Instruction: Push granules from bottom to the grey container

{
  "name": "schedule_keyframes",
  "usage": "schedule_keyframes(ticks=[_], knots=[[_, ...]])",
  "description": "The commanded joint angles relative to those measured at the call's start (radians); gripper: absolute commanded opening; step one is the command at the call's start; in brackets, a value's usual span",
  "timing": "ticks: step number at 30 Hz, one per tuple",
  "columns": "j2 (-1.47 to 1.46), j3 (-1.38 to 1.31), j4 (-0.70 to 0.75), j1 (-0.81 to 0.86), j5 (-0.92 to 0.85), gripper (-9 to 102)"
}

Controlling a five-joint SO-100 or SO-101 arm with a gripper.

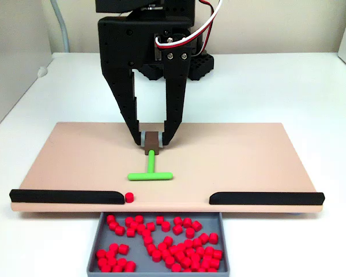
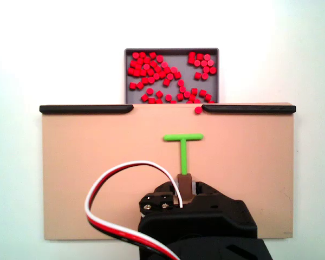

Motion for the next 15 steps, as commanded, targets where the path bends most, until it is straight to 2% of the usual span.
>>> schedule_keyframes(ticks=[1, 15], knots=[[-0.038, -0.025, -0.005, -0.002, 0.008, 0], [-0.071, -0.064, -0.005, -0.002, 0.012, 0]])
